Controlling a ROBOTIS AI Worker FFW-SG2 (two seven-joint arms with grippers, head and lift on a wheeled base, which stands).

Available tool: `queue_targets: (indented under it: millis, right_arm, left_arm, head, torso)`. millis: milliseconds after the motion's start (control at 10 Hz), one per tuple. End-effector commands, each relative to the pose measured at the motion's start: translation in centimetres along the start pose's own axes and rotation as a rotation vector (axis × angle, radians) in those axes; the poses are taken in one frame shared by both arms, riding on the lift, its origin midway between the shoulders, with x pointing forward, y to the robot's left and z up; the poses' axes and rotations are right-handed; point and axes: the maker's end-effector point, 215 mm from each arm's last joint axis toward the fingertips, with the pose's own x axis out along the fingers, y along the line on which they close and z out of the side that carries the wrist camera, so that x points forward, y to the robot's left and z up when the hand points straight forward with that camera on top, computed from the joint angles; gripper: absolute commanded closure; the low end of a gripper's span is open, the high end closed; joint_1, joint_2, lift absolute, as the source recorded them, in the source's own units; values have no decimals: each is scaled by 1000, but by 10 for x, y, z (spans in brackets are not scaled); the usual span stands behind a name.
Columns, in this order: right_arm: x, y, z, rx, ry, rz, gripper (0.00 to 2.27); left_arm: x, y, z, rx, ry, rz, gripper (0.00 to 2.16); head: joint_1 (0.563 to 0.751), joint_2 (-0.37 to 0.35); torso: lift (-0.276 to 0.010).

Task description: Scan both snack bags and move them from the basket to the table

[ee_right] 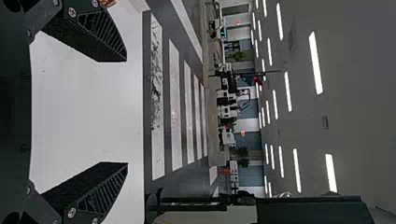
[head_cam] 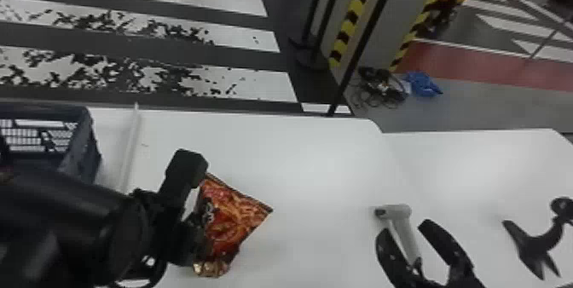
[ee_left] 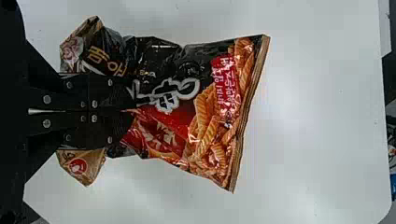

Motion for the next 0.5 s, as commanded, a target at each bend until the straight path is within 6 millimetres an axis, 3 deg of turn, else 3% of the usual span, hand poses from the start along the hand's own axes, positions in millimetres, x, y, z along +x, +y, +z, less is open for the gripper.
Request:
queue_targets:
  millis: [0,100,200,300,400]
  right_arm:
    - [0,2,-1,4,0,3,134]
    - [0,3,1,3,-8,6,134]
    - [-1,2,4,4,-19,3,134]
    - [-2,2,6,5,-24,2,134]
    - [-2,2,7,3,-27,3,134]
  left_arm:
    - [3,-5,10,20,-30,-3,1656]
    - [6,-7,11,37,-34,11,1389]
    - [7,-11,13,45,-39,6,184]
    - [7,-15,11,52,-35,-1,-1]
    - [7,-19,7,54,-31,-6,-1]
  head:
    - [695,-350]
    - [695,-350]
    - [695,-350]
    - [695,-350]
    - [695,-350]
  torso:
    - [-98]
    - [-98]
    - [-98]
    - [-98]
    - [-98]
